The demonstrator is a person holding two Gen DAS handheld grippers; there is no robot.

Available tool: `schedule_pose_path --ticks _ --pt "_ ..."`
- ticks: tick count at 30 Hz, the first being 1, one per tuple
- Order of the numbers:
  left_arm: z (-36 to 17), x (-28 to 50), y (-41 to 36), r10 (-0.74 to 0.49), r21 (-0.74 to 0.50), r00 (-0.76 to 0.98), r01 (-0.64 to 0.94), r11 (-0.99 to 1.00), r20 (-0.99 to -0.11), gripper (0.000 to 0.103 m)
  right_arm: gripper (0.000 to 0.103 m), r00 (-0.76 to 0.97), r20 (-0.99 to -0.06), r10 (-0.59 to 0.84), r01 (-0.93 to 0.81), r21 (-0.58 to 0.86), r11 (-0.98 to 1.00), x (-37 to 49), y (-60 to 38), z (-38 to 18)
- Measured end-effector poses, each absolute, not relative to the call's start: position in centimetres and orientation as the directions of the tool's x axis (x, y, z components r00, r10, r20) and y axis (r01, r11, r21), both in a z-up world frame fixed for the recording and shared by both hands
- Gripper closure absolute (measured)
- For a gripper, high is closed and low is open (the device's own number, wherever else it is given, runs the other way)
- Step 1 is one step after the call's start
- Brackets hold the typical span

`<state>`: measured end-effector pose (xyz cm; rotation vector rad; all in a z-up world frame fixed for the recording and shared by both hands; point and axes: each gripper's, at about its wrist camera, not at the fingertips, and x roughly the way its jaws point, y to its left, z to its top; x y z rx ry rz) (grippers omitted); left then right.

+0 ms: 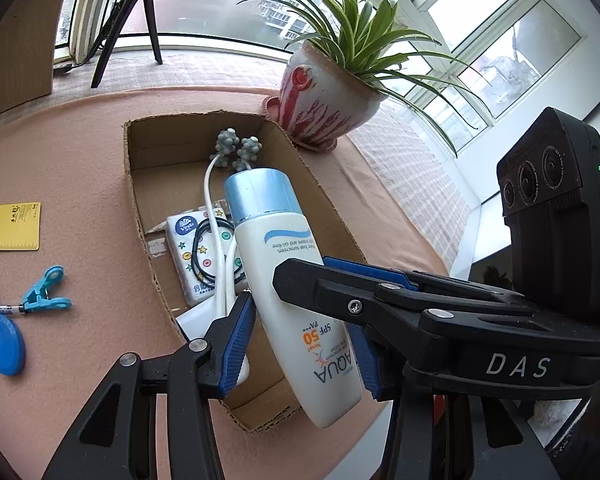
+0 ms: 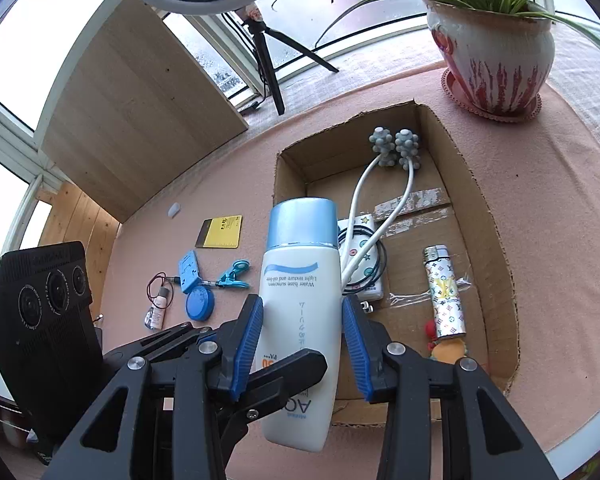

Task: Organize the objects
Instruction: 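Open the left gripper to drop the sunscreen bottle into the box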

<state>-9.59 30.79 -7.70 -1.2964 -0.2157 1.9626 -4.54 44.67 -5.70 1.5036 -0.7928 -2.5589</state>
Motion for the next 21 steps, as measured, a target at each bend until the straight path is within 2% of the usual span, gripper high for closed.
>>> schedule_pose_path --ticks 11,13,14,17,21 --pt "-8.6 -10.3 34.1 0.651 -0.492 -0.177 -0.519 -0.699 -0.738 0.053 0.065 -0.515 -0.805 -0.294 -0.233 0.461 -0.856 -4.0 47.9 -6.8" --pt "-8.6 -10.3 34.3 0.629 -0.459 -0.201 -0.525 -0.717 -0.751 0.047 0.064 -0.513 -0.812 -0.279 -0.242 0.448 -0.861 -4.0 48.0 -7.0" --pt "-8.6 -10.4 34.2 0.623 -0.45 -0.21 -0.525 -0.722 -0.754 0.041 0.061 -0.513 -0.817 -0.264 -0.247 0.436 -0.866 -4.0 48.1 -7.0" --pt "-8.4 -10.3 33.8 0.624 -0.449 -0.216 -0.525 -0.723 -0.751 0.04 0.045 -0.517 -0.829 -0.212 -0.28 0.398 -0.874 -3.9 48.5 -7.0" --pt "-7.9 -10.1 33.3 0.627 -0.448 -0.225 -0.527 -0.722 -0.746 0.04 0.044 -0.53 -0.826 -0.193 -0.292 0.391 -0.873 -3.7 48.8 -6.7"
